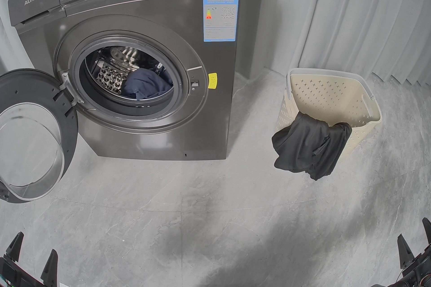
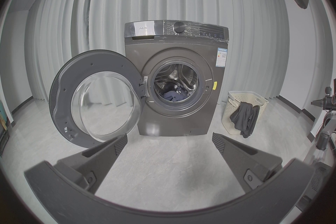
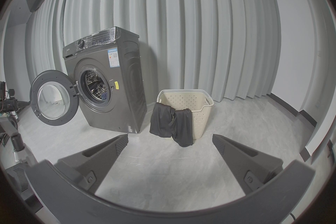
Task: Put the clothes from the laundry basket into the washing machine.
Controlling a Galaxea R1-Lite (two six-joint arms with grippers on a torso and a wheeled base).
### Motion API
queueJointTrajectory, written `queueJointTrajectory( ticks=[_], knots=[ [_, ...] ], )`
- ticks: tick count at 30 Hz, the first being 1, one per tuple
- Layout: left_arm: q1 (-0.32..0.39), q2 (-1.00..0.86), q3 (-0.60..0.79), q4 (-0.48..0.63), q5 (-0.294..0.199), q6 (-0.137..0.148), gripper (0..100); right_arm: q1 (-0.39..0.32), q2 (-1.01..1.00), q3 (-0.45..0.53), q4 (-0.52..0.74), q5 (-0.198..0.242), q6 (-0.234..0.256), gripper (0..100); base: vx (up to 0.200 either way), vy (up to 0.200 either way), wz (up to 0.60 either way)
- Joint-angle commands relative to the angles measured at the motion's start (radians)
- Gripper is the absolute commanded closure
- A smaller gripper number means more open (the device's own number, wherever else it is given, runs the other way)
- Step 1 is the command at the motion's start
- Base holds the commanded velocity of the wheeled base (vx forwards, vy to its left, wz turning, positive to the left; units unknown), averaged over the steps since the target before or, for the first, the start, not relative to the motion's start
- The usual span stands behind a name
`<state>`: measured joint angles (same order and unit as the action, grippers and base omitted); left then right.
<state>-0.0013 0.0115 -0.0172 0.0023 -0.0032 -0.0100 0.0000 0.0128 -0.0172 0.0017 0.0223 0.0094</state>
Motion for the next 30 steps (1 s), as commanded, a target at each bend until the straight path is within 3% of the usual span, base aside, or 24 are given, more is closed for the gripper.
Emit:
queueJointTrajectory(
  ticks=[1,27,30],
  knots=[
    [0.000,-0.008,0.017,0.001,0.000,-0.001,0,0.000,-0.008,0.017,0.000,0.001,0.000,0,0.000,-0.200,0.00],
    [0.000,-0.008,0.017,0.001,0.000,-0.005,0,0.000,-0.007,0.017,0.001,0.001,0.000,0,0.000,-0.200,0.00],
    [0.000,-0.008,0.017,0.001,0.000,-0.004,0,0.000,-0.007,0.017,0.001,0.001,0.000,0,0.000,0.000,0.00]
  ],
)
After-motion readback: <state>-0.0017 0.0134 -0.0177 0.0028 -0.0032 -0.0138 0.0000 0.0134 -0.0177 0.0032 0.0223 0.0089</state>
